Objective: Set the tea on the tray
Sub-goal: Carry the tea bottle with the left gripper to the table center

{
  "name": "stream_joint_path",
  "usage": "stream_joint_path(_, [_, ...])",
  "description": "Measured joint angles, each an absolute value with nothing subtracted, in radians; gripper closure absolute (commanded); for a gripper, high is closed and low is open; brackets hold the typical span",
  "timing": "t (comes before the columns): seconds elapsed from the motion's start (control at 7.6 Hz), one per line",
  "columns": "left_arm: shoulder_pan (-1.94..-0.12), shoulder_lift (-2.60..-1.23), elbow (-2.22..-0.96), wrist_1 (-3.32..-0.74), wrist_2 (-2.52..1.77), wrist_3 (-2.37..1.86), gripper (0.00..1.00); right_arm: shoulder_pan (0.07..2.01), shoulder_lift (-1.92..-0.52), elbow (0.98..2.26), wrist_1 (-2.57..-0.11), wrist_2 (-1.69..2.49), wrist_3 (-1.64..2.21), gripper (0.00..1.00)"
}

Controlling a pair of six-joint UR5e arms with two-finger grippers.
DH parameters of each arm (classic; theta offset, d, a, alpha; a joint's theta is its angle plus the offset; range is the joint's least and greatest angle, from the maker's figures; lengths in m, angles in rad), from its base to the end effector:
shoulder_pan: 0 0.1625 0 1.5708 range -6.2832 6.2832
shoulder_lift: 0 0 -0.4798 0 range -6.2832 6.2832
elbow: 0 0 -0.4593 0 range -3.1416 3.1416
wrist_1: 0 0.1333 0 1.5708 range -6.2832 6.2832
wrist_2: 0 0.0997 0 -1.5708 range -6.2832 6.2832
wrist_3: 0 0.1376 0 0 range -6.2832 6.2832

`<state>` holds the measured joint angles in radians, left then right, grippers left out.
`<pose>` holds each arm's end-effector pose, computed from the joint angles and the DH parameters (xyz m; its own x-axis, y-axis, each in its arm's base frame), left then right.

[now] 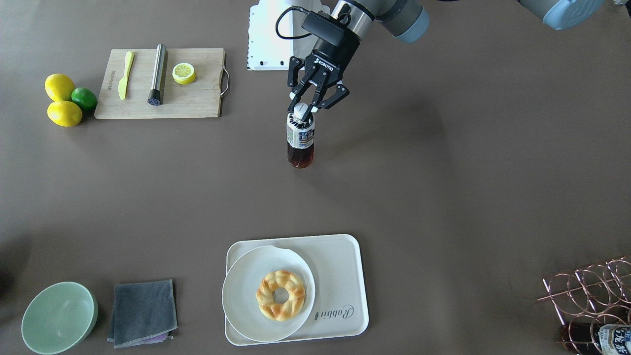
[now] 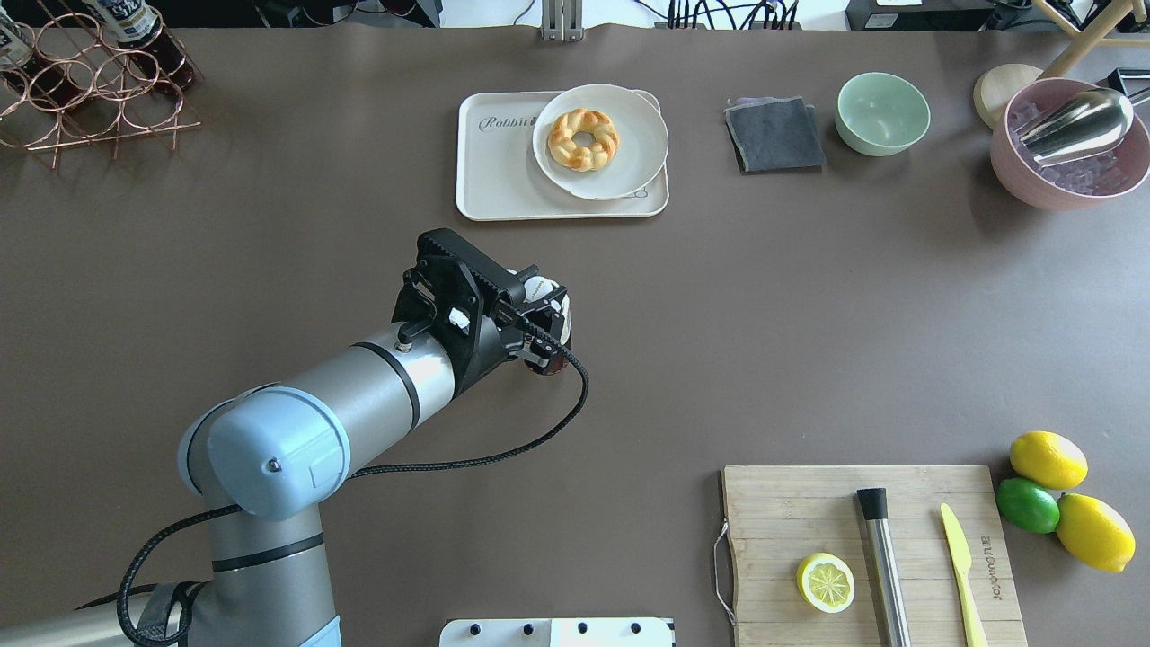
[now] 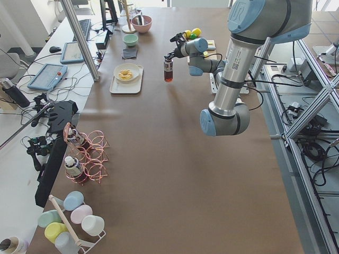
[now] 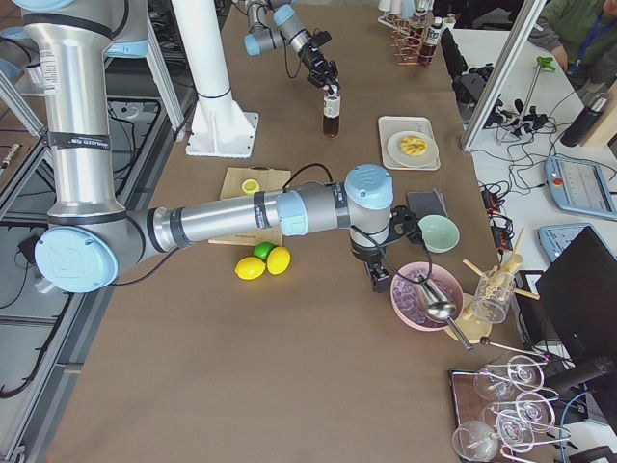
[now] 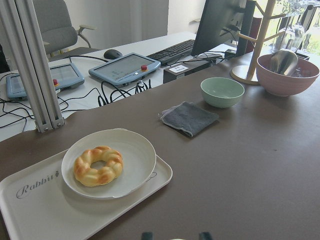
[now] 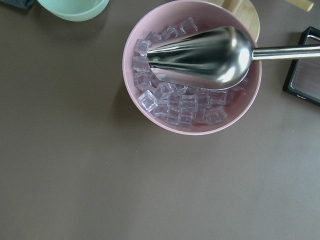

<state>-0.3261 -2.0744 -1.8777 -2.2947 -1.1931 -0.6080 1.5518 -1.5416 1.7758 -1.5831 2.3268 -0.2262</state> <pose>0.5847 -0.3920 0.1549 0.5506 0.6192 -0.5598 0.3412 0.4451 0.8279 0.0279 -0.5807 0.6112 0.7020 -0.3793 0.6028 0.1806 0.9135 0.3646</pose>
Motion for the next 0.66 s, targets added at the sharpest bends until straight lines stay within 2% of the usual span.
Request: stream_joint_path(0.66, [-0.313, -2.073, -1.856, -2.298, -1.177, -0.607, 1.00, 1.400, -1.378, 1.777, -1.583, 2.352, -0.111, 0.00])
